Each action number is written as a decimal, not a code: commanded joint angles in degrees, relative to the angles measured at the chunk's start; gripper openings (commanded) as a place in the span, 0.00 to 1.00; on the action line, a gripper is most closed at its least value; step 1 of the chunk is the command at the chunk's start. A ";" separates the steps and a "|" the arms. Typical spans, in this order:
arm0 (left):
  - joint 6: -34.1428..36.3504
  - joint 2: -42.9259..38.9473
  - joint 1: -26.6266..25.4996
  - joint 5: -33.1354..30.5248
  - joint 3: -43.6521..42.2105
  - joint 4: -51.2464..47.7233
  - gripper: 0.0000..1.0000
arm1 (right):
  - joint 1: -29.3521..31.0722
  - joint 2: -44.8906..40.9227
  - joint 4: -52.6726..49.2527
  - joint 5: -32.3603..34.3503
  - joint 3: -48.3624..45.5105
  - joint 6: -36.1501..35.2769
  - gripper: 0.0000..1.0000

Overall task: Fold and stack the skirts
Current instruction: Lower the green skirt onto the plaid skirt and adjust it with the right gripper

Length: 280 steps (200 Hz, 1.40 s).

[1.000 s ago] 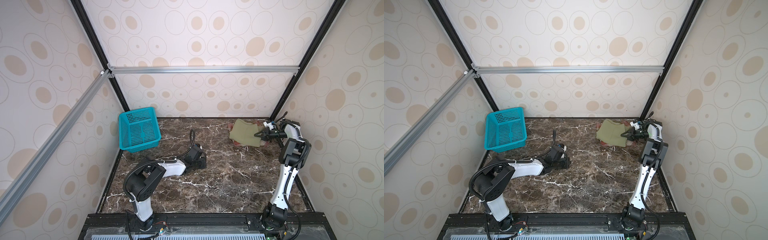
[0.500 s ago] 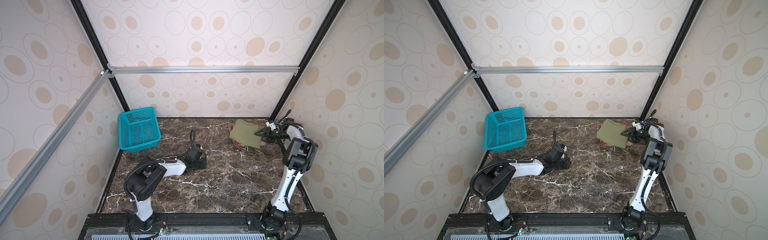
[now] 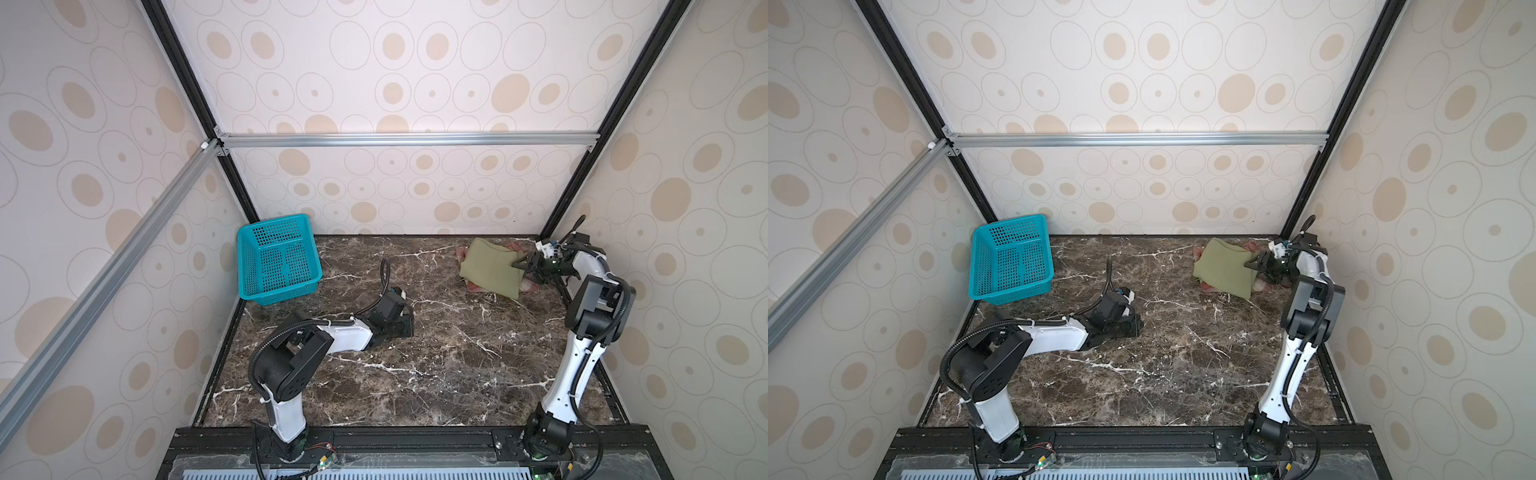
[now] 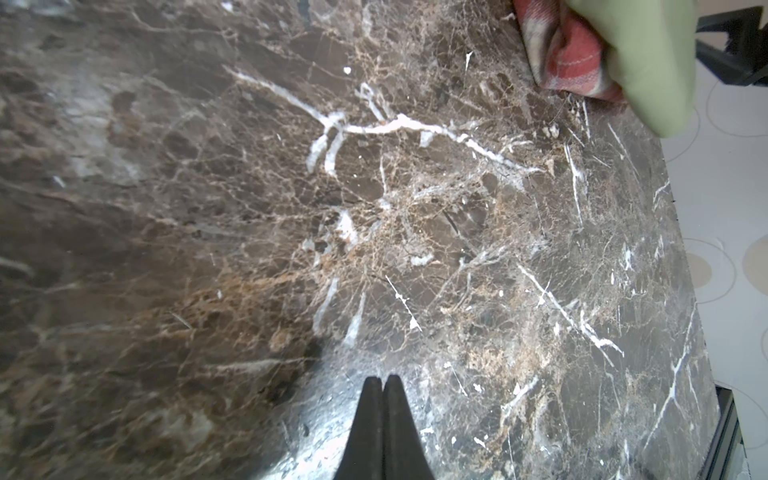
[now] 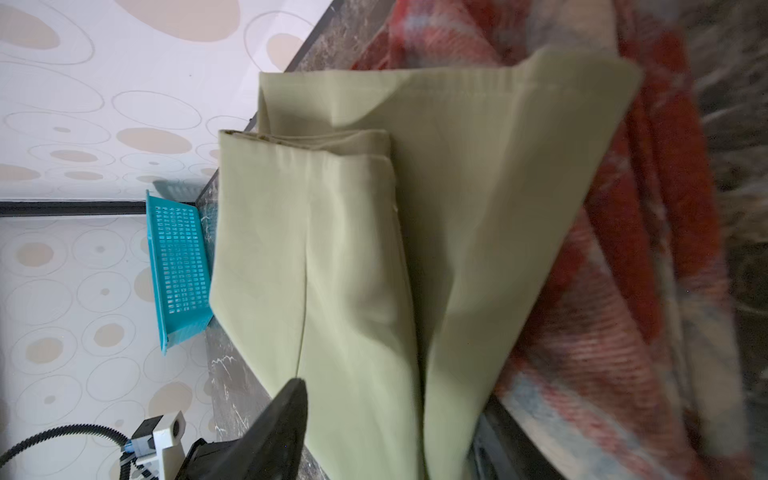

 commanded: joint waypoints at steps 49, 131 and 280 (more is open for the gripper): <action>-0.07 0.98 -0.45 0.09 0.42 0.99 0.00 | 2.80 4.67 -1.93 4.00 3.80 -1.01 0.55; 0.01 1.04 -0.45 0.03 0.10 1.32 0.00 | 4.58 1.05 -6.20 4.53 6.03 -6.35 0.00; 0.18 0.44 -0.43 -0.06 0.70 -0.35 0.00 | 5.25 10.94 -17.93 9.94 30.63 -13.22 0.00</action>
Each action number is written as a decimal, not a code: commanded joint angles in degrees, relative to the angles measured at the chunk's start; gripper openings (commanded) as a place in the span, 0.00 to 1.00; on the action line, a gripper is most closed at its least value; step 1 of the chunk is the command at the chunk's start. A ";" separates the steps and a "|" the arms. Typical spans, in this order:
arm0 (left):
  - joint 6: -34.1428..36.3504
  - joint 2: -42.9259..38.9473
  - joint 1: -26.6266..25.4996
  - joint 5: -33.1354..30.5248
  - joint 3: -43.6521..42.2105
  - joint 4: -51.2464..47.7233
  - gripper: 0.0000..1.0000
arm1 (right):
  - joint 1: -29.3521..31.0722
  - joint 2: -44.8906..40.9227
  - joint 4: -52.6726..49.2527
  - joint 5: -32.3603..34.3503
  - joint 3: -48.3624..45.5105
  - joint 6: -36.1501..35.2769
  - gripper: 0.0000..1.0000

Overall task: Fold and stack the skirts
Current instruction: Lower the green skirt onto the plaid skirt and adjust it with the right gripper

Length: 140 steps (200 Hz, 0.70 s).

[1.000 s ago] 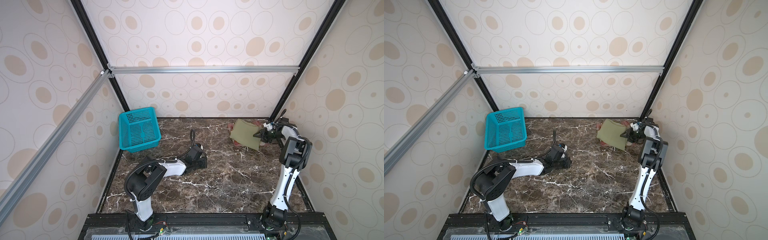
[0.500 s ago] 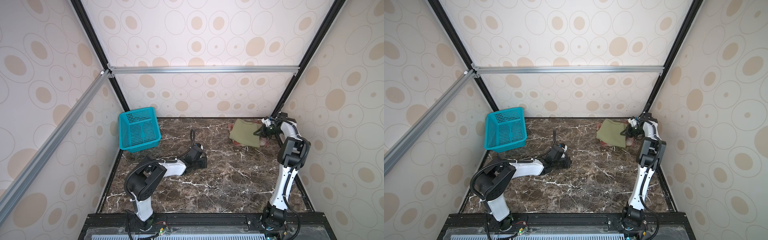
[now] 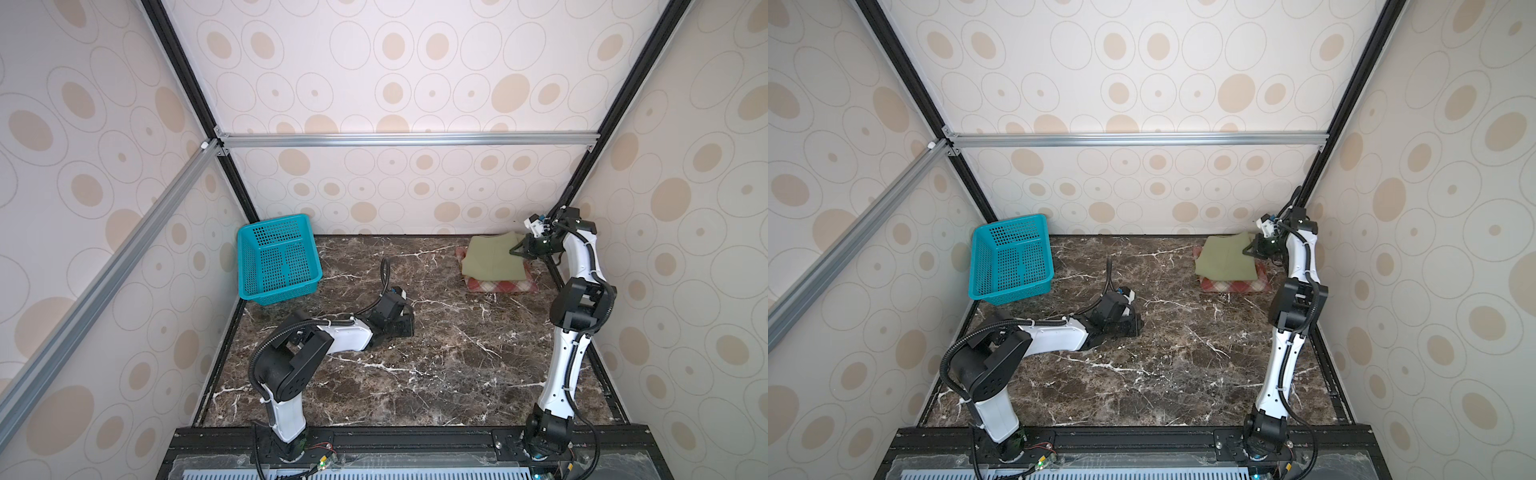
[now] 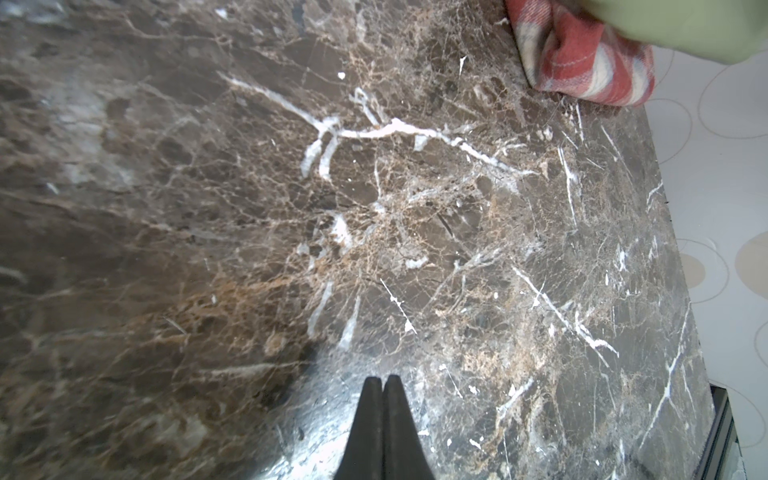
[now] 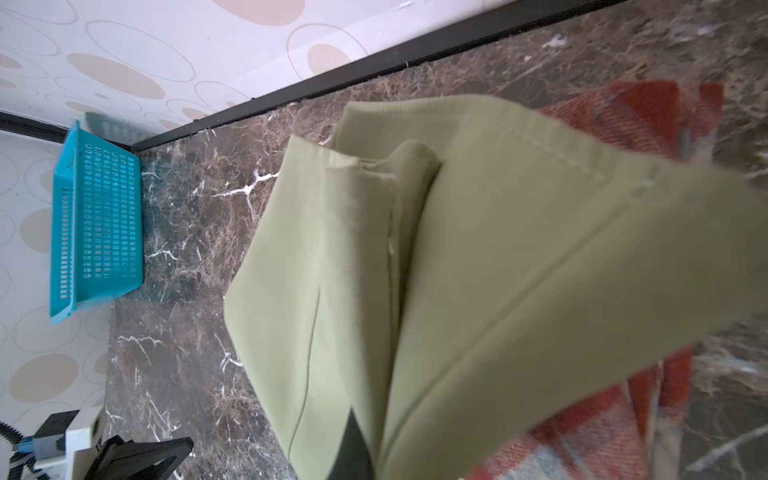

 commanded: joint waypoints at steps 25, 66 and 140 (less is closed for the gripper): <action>0.13 0.53 -0.35 -0.17 0.97 -1.22 0.00 | -0.33 2.93 -0.24 2.79 1.47 -2.19 0.00; -0.24 0.72 -0.41 -0.24 1.23 -1.77 0.00 | -0.24 3.16 2.16 3.02 1.06 -2.42 0.00; -0.88 1.24 -0.41 -0.33 1.92 -2.46 0.00 | -0.24 3.17 7.71 4.19 -1.11 -1.24 0.00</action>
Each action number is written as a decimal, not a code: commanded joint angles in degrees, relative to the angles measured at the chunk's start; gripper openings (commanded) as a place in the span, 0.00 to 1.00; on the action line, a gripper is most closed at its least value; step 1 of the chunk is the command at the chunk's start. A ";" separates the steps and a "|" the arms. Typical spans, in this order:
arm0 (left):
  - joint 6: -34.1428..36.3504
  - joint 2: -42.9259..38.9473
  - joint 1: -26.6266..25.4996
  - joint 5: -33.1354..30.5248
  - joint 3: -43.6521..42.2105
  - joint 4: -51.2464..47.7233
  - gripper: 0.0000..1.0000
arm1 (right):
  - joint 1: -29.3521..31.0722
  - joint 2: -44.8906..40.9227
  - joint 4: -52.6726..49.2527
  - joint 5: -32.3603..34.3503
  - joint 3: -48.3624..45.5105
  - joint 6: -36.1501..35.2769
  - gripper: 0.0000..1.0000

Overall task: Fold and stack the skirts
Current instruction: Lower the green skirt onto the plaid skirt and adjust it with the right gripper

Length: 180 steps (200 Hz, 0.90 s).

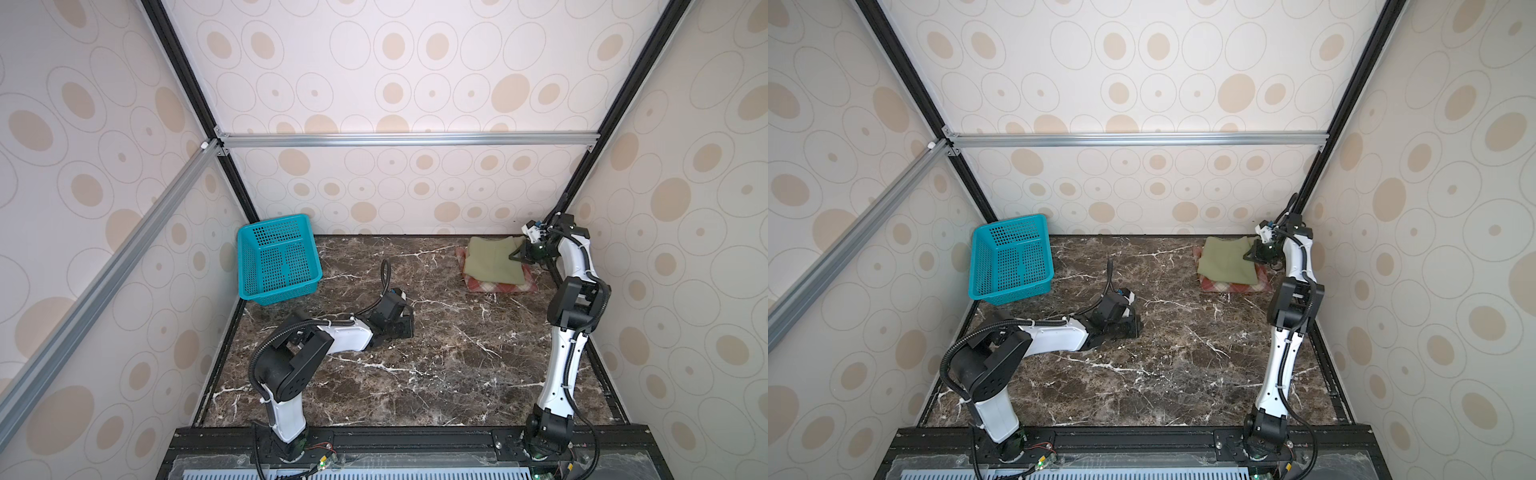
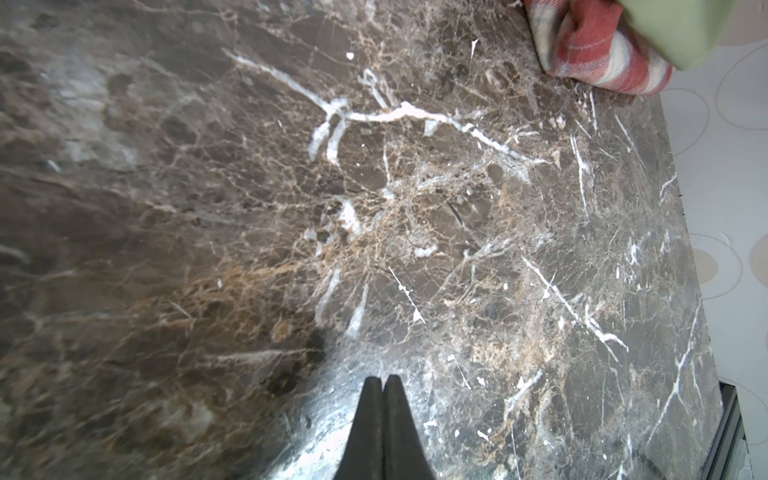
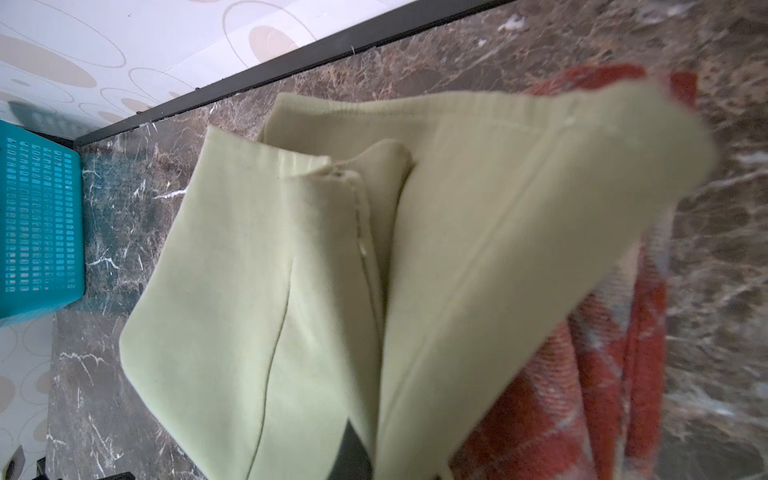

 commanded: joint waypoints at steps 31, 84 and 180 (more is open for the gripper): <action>-0.97 1.06 -0.35 -0.41 1.78 -1.09 0.00 | -0.08 0.87 4.28 4.62 -1.62 0.87 0.05; -1.08 0.84 -0.43 -0.40 1.39 -0.94 0.00 | -0.08 0.08 9.14 9.08 -6.48 3.35 0.49; -0.85 0.00 -0.45 -1.19 0.44 0.27 0.00 | -0.08 -14.51 17.52 14.36 -22.24 6.64 0.57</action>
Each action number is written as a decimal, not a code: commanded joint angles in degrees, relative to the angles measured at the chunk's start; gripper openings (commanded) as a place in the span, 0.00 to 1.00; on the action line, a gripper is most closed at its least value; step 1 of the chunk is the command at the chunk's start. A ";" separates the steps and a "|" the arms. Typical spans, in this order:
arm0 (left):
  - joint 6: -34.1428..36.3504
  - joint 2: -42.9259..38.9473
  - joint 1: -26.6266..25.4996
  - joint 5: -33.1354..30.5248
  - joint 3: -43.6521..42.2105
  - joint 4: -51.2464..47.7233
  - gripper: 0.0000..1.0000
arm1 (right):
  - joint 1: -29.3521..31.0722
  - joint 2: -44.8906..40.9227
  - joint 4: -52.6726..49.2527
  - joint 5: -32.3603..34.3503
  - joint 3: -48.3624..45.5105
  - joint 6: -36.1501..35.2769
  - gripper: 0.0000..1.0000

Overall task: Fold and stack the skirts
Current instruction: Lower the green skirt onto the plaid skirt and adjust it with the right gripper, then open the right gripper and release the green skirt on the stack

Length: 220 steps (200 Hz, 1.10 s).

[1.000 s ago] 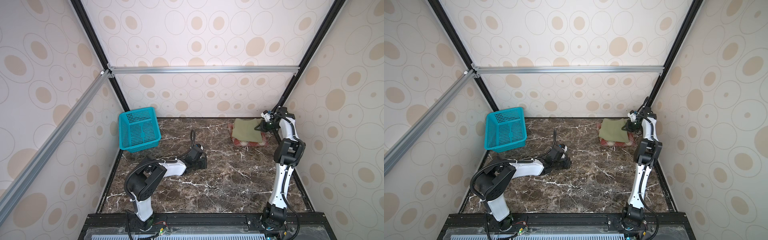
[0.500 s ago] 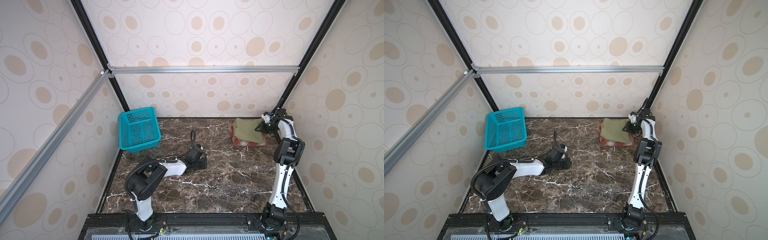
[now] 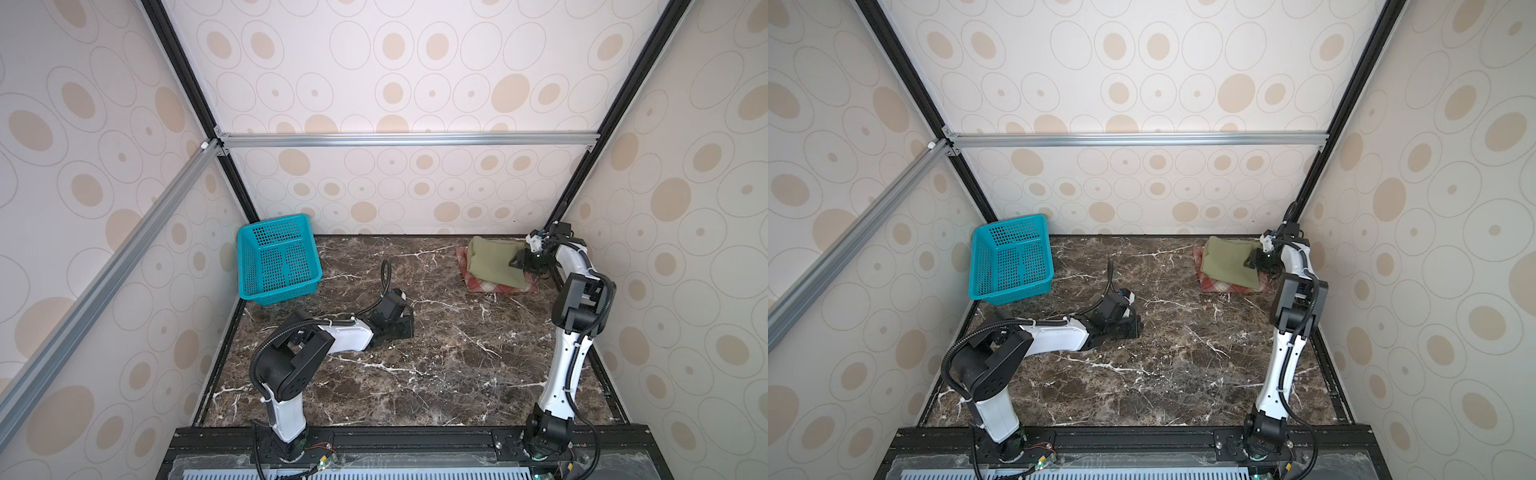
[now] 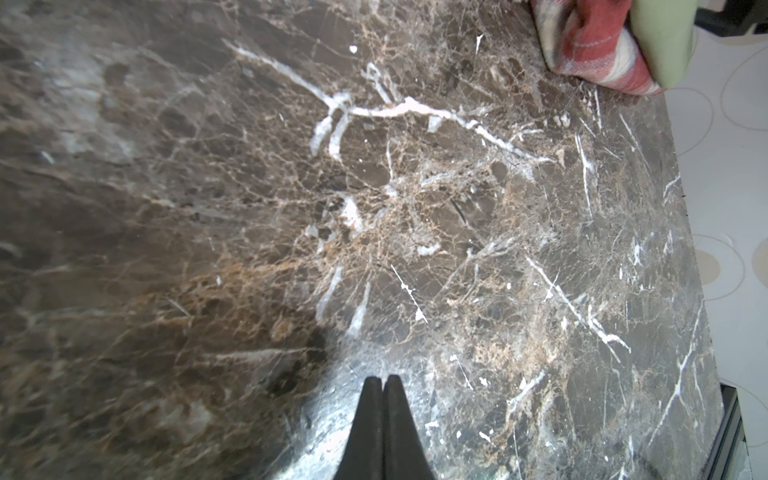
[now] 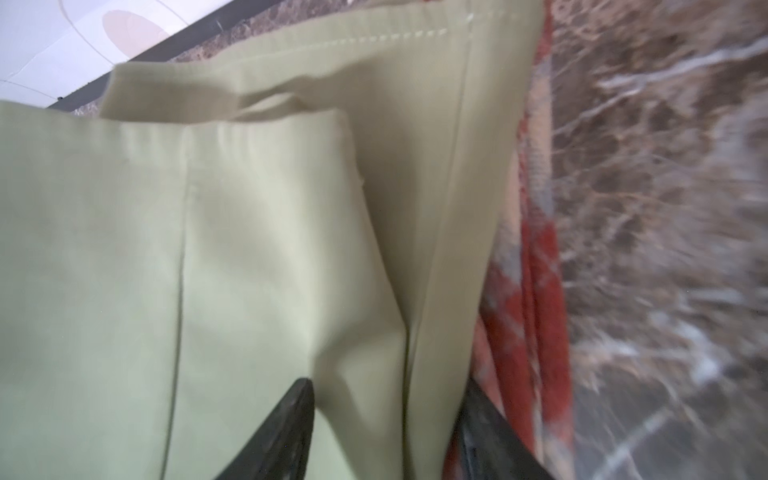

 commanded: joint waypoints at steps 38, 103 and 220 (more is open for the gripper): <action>-0.21 -1.22 -0.31 -2.07 0.08 0.88 0.00 | -0.08 -10.61 6.35 2.39 -7.15 2.77 0.58; -0.43 -4.73 2.04 -2.98 -2.05 3.59 0.00 | 0.26 -12.23 16.17 -2.23 -13.71 10.04 0.42; 7.61 -21.60 17.15 -14.21 -5.15 -4.32 0.53 | 2.17 -36.62 25.87 0.29 -46.46 14.92 0.60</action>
